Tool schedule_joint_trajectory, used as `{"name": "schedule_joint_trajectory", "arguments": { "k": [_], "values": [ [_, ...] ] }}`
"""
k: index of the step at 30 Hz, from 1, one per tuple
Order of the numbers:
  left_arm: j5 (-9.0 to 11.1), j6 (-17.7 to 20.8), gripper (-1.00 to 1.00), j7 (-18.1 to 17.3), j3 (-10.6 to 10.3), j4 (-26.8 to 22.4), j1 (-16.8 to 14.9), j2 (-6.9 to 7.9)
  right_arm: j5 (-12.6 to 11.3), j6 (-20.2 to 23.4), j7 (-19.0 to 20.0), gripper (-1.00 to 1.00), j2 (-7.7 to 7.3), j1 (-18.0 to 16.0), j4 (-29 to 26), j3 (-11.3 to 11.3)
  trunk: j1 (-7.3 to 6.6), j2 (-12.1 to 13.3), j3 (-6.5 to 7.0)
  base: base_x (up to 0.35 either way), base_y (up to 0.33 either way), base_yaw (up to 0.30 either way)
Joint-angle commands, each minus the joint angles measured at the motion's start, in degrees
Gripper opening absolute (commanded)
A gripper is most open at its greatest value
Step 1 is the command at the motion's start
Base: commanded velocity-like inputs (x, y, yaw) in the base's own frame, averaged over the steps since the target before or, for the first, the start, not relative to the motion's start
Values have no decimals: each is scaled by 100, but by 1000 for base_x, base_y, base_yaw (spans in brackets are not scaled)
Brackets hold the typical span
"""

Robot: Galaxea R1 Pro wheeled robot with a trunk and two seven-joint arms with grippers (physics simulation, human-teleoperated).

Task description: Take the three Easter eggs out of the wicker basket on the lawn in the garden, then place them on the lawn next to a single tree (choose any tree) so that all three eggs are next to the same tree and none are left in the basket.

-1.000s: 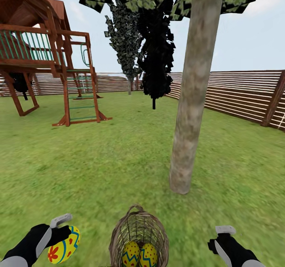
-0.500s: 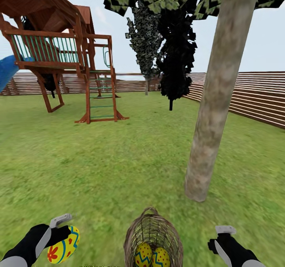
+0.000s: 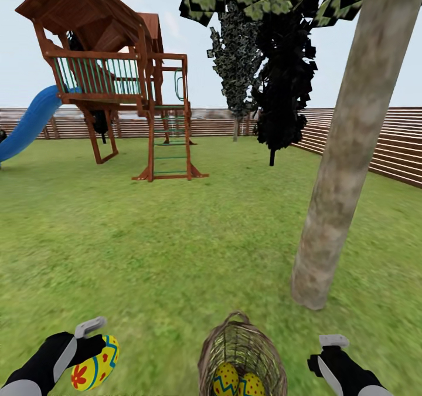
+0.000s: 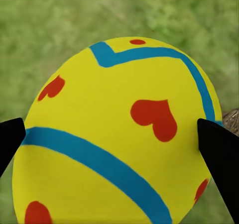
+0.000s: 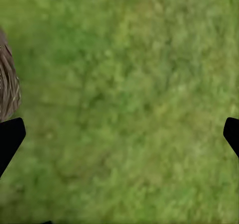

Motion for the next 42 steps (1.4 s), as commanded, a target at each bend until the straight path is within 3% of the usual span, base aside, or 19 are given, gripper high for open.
{"name": "schedule_joint_trajectory", "arguments": {
  "k": [1, 42],
  "values": [
    [14, 37, -100, -17, 32, -8, -1, -3, -47, 31, -32, 100, -6, -2, -11, 45, 0, -4, -7, 0, 0, 10],
    [19, 32, -100, -12, 18, -8, 1, -38, -45, 34, -58, 100, 6, -2, -11, 51, 0, -4, -7, 0, 0, 285]
  ]
}}
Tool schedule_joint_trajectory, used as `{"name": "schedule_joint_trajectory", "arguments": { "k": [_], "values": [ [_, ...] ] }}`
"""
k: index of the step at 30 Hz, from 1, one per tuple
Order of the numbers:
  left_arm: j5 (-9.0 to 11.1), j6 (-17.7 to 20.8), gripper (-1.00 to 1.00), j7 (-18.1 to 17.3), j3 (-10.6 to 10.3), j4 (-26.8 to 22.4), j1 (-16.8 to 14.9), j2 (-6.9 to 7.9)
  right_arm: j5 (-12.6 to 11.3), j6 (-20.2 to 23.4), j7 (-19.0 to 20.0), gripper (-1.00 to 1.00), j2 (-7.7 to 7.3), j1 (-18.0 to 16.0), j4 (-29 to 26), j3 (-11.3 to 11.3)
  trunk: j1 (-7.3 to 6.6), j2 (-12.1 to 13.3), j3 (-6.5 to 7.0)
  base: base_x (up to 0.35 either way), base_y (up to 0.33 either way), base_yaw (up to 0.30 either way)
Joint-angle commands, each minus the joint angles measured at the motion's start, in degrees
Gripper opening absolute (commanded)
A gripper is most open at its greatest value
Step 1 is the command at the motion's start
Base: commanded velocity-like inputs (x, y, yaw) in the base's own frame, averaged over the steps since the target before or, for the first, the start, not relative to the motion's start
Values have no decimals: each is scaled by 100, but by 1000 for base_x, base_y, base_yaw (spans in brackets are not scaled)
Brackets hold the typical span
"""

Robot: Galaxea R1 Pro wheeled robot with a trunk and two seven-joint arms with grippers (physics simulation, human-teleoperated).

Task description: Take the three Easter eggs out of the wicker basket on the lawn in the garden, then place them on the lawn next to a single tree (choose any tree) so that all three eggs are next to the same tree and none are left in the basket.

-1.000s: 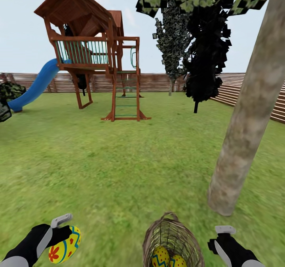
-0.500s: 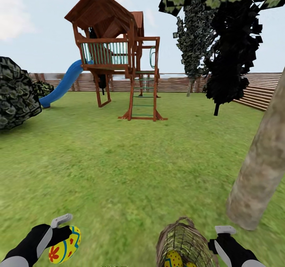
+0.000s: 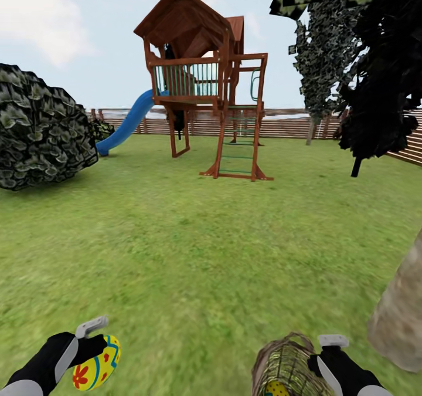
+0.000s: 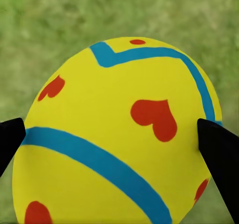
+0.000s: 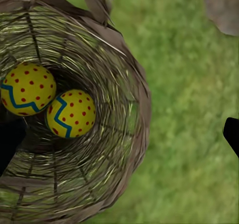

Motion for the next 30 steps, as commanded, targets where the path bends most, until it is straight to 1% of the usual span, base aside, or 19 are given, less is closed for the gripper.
{"name": "schedule_joint_trajectory", "arguments": {
  "k": [1, 13, 16, 17, 18, 19, 20, 21, 24, 28, 30],
  "values": [
    [11, 34, -100, -19, 27, -5, -4, -4, -46, 36, -34, 100, -6, 0, -13, 47, 0, -4, -6, 0, 0, 295],
    [11, 30, -100, -15, 31, -5, -4, -30, -48, 36, -32, 100, -6, 0, -13, 47, 0, -4, -6, 0, 0, 291],
    [24, -25, -100, -24, 62, -14, -4, -27, -49, 36, -32, 100, -14, 0, -13, 41, 0, -4, -6, 0, 0, 49],
    [23, -393, -100, -14, 63, -16, -4, -31, -49, 36, -32, 100, -14, 0, -13, 41, 0, -4, -6, 0, 0, 6],
    [23, -891, -100, -4, 70, -11, -4, -30, -49, 36, -32, 100, -14, 0, -13, 41, 0, -4, -6, 0, 0, 3],
    [26, -1549, -100, 4, 79, 15, -5, -30, -49, 36, -32, 100, -14, 0, -13, 41, 0, -4, -6, 0, 0, 1],
    [38, -1857, -100, 6, 84, 15, -5, -30, -49, 36, -29, 100, -14, 0, -13, 41, 0, -4, -6, 0, 0, 0],
    [104, -2063, -100, 8, 112, 7, -4, -25, -49, 36, -29, 100, -15, 0, -13, 41, 0, -4, -6, 0, 0, 0],
    [175, -2193, -100, 8, 141, -3, -4, -27, -50, 36, -25, 100, -15, 0, -13, 41, 0, -4, -6, 0, 0, 0],
    [191, -2198, -100, 1, 154, -5, -4, -20, -57, 36, -24, 100, -15, 0, -13, 41, 0, -4, -6, 0, 0, 0],
    [204, -2216, -100, -36, 208, -5, -4, -13, -56, 36, -24, 100, -15, 0, -13, 41, 0, -4, -6, 0, 0, 0]
  ]
}}
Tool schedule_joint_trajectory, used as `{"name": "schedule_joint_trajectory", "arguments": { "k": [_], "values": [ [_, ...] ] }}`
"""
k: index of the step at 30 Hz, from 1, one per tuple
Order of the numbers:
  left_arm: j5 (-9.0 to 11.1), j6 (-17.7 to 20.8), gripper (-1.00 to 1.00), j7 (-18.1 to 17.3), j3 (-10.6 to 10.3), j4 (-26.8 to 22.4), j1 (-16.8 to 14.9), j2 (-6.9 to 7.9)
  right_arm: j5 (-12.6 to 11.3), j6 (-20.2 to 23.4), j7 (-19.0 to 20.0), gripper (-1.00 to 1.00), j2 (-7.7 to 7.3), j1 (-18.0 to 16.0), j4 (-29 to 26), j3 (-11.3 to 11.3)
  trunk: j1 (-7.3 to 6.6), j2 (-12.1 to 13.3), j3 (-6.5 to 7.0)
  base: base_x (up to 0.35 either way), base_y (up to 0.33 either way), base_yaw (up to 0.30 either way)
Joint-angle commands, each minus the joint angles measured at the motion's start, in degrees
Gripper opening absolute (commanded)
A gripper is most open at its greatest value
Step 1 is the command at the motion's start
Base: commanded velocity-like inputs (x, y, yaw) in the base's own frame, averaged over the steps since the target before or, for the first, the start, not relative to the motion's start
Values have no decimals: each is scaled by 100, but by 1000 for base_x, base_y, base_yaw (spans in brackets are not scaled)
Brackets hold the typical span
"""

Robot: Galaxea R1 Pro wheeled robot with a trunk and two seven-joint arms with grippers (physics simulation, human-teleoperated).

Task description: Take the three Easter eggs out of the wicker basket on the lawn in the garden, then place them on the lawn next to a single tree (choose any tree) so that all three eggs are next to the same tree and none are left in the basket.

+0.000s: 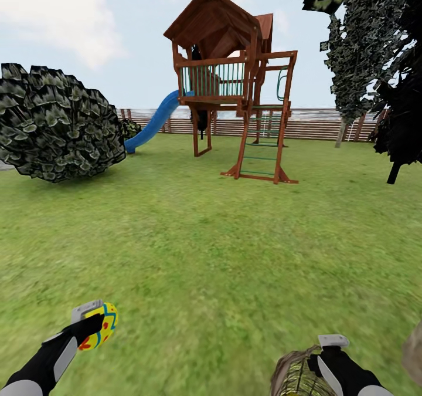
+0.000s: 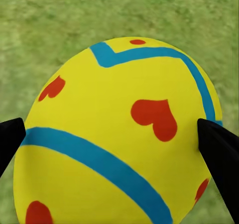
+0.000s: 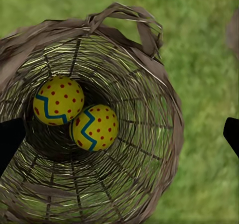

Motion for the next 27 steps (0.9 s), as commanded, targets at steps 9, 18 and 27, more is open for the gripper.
{"name": "schedule_joint_trajectory", "arguments": {
  "k": [9, 18, 27],
  "values": [
    [44, 31, -100, -72, 48, -9, -2, -6, -45, 34, -23, 100, 3, -2, -11, 46, 44, -84, -42, 0, 0, 0],
    [53, 31, -100, -63, 85, -9, -2, -5, -73, 34, -7, 100, -3, -2, -11, 45, 241, -445, -204, 0, 0, 0],
    [53, 31, -100, -64, 77, -9, -4, -18, -44, 34, -7, 100, 7, -2, -11, 46, 439, -806, -349, 0, 0, 41]
  ]
}}
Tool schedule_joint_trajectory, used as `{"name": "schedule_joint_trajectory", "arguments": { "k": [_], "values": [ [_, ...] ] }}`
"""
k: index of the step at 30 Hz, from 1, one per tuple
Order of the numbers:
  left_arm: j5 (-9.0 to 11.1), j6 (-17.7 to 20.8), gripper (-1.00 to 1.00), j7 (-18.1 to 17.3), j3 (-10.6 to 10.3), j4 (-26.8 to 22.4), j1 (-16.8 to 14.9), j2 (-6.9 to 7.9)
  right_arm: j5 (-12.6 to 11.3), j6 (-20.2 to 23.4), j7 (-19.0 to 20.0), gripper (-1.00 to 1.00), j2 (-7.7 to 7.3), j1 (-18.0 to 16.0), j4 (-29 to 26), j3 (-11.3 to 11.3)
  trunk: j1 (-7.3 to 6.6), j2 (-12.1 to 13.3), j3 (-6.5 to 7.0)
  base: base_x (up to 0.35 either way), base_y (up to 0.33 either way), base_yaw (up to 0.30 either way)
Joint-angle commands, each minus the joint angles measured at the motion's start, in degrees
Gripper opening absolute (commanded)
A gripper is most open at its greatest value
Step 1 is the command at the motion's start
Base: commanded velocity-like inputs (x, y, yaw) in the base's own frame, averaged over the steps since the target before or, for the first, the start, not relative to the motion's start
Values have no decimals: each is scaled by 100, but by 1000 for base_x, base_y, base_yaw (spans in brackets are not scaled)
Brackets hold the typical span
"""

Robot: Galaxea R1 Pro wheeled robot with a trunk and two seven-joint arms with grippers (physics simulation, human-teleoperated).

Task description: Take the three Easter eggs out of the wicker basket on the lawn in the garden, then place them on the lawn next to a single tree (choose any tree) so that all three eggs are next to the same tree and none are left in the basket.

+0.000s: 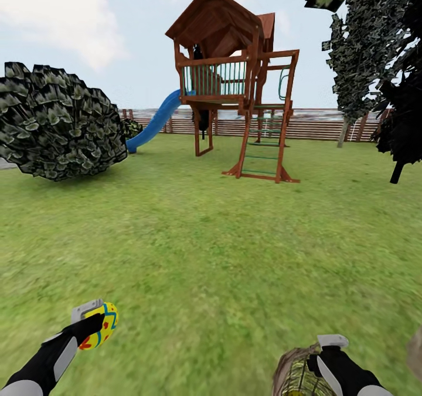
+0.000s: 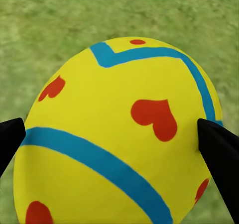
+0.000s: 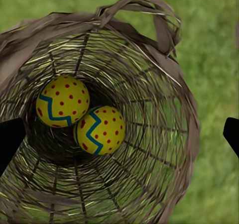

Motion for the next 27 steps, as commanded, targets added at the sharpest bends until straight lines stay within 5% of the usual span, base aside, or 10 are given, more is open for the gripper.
{"name": "schedule_joint_trajectory", "arguments": {
  "k": [1, 21, 24, 27],
  "values": [
    [44, 44, -100, -36, 32, -6, -2, -2, -44, 34, -33, 100, -2, -2, -11, 49, 22, -45, -25, 0, 0, 0],
    [44, 44, -100, -36, 23, 14, -4, -24, -50, 34, -39, 100, 17, -2, -11, 36, 462, -847, -384, 0, 0, 50],
    [44, 44, -100, -34, 30, 9, -1, -17, -95, 64, 116, 100, -341, -2, -11, -1, 527, -967, -438, 0, 0, 0],
    [44, 44, -100, -32, 24, 9, -2, -22, -89, 90, 740, 100, -671, -2, -22, -12, 593, -1088, -491, 0, 0, 0]
  ]
}}
